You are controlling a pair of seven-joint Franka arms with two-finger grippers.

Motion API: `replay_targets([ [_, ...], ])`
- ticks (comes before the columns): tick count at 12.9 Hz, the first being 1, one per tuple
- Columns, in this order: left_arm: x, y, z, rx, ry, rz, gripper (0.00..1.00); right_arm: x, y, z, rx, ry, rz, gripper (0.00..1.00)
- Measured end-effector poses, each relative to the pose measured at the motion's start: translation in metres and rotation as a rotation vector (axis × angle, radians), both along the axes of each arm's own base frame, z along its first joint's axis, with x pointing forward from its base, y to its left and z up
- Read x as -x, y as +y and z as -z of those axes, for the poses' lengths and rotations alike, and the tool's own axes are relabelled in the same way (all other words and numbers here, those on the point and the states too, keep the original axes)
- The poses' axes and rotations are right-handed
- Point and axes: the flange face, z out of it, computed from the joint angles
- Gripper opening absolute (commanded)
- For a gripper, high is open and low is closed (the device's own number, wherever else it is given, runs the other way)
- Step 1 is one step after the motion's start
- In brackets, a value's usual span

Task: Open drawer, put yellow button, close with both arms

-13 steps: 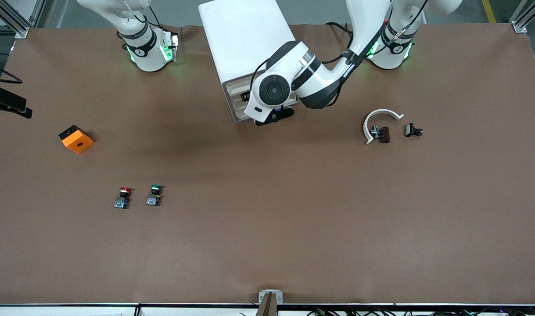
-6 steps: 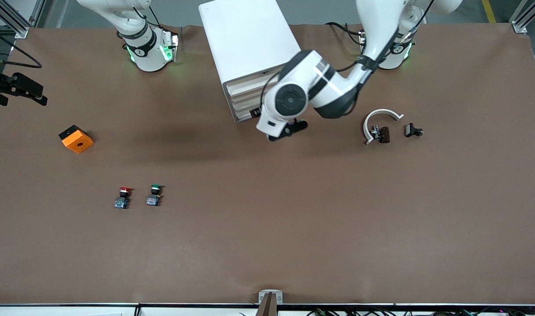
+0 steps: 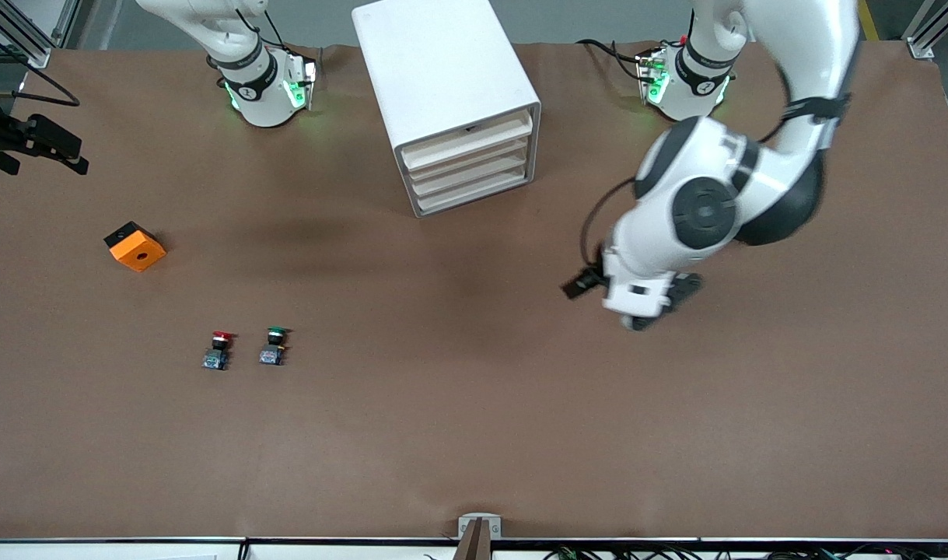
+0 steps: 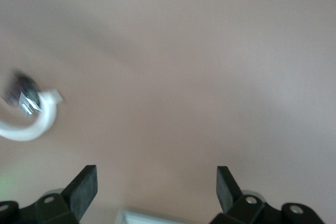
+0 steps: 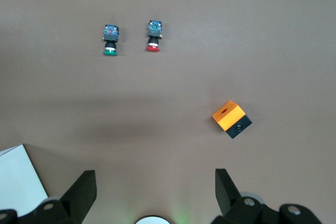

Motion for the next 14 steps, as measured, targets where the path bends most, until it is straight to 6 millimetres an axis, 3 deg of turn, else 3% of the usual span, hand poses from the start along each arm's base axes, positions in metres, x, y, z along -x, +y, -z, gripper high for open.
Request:
replay_targets([
  [3, -0.016, 0.065, -0.037, -0.057, -0.065, 0.087, 1.00, -0.001, -0.002, -0.001, -0.012, -0.010, 0.031, 1.00],
  [6, -0.011, 0.129, -0.083, -0.066, -0.071, 0.171, 1.00, -0.001, -0.012, -0.002, -0.036, -0.027, 0.060, 1.00],
  [11, 0.033, 0.168, -0.161, -0.085, -0.066, 0.326, 1.00, -0.005, -0.013, -0.014, -0.054, -0.086, 0.069, 1.00],
  [14, 0.047, 0.197, -0.180, -0.054, -0.078, 0.447, 1.00, -0.005, -0.015, -0.016, -0.054, -0.090, 0.072, 1.00],
])
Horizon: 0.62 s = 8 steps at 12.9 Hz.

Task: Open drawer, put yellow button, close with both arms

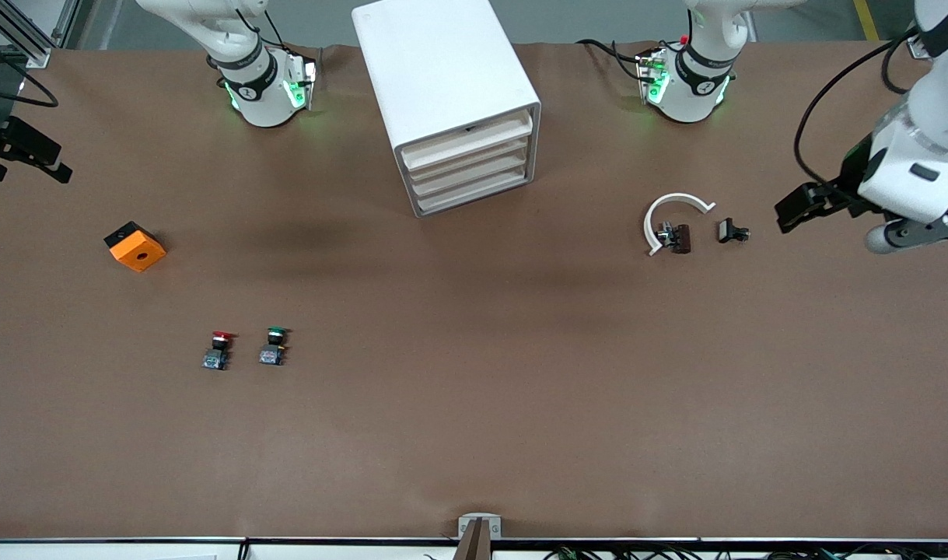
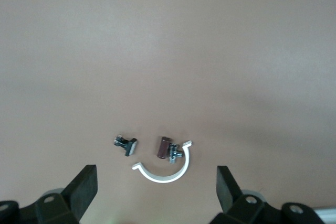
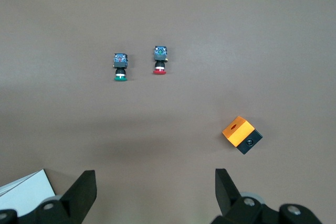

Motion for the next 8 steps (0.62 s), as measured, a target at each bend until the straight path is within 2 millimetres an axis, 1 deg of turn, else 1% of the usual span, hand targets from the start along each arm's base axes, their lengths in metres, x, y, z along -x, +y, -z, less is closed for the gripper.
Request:
replay_targets([
  [2, 0.008, 0.024, -0.002, 0.020, 0.009, 0.045, 1.00, 0.001, -0.001, 0.000, -0.001, 0.006, 0.003, 1.00],
  [3, 0.014, 0.030, -0.003, 0.022, 0.012, 0.061, 1.00, 0.002, -0.002, 0.001, -0.002, 0.016, 0.004, 1.00],
  [4, 0.021, 0.030, -0.004, 0.021, 0.014, 0.070, 1.00, 0.003, -0.002, 0.002, -0.003, 0.022, 0.005, 1.00],
  [6, 0.036, 0.024, -0.007, 0.017, 0.018, 0.083, 1.00, 0.003, -0.003, 0.002, -0.003, 0.025, 0.007, 1.00],
  [8, 0.044, 0.019, -0.008, 0.014, 0.020, 0.092, 1.00, 0.003, -0.003, 0.002, -0.004, 0.028, 0.007, 1.00],
])
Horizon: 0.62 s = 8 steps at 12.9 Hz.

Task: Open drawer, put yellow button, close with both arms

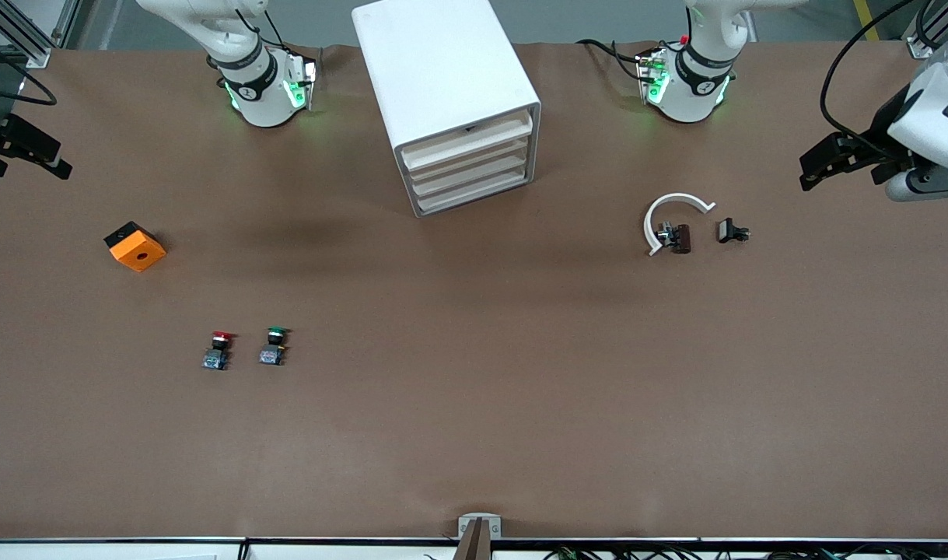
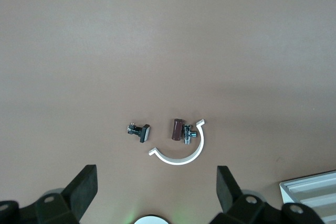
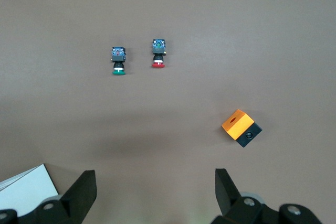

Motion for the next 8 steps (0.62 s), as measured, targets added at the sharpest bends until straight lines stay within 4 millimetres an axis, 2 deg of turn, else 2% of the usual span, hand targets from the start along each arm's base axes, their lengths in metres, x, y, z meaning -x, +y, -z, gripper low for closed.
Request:
replay_targets([
  [8, 0.0065, -0.0005, 0.0001, 0.000, 0.003, 0.019, 1.00, -0.0001, 0.0017, 0.0008, 0.000, 0.002, -0.003, 1.00],
])
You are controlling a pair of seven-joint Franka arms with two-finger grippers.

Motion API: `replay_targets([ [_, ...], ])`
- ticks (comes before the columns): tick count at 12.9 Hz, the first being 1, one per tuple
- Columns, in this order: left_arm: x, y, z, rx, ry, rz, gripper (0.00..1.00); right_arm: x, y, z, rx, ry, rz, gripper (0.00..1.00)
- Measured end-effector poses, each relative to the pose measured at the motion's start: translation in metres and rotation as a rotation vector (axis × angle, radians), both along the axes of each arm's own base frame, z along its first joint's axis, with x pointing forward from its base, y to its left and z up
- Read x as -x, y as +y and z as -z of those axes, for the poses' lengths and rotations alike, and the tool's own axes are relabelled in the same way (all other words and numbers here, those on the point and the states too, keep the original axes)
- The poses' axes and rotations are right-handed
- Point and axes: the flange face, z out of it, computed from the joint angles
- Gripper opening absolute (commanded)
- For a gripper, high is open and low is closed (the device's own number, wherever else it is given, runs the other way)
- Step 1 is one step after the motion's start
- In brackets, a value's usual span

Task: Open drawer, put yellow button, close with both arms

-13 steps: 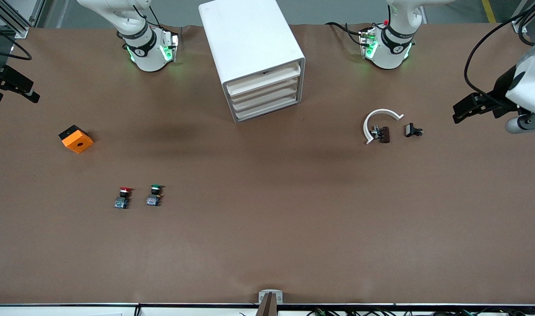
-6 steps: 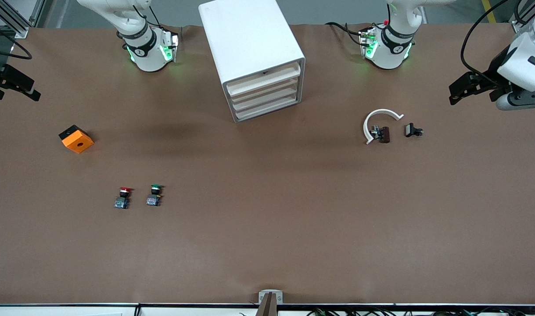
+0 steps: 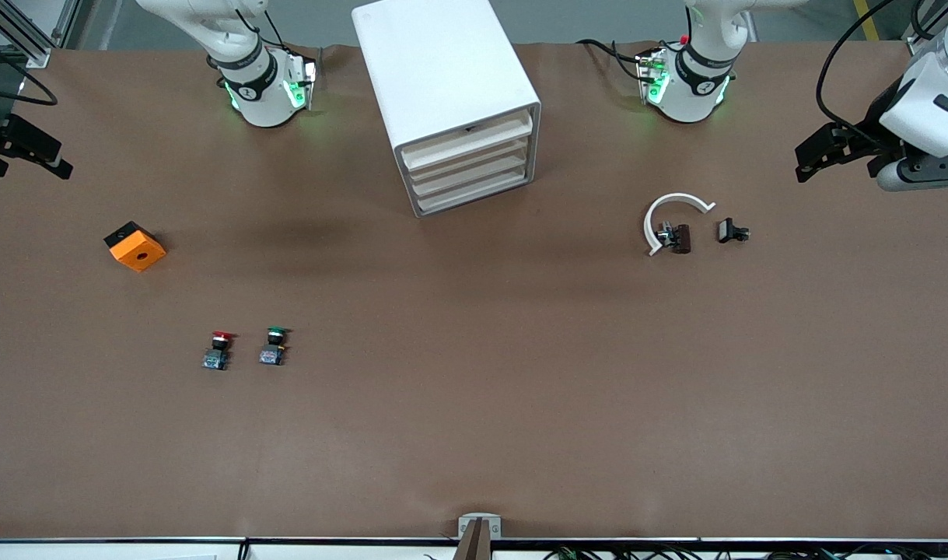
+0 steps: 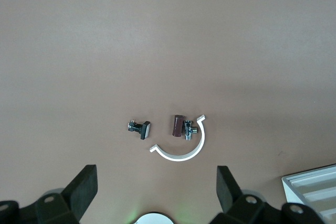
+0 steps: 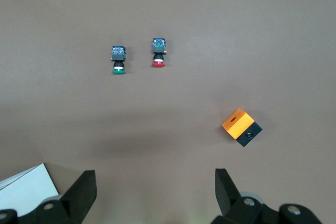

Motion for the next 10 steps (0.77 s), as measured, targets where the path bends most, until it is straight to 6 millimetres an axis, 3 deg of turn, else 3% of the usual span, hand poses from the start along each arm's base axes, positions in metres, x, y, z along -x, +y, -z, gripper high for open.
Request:
replay_targets([
  [10, -0.0009, 0.0053, -0.0092, 0.003, -0.019, -0.010, 1.00, -0.0012, 0.0109, -0.0001, 0.003, 0.000, -0.020, 1.00],
])
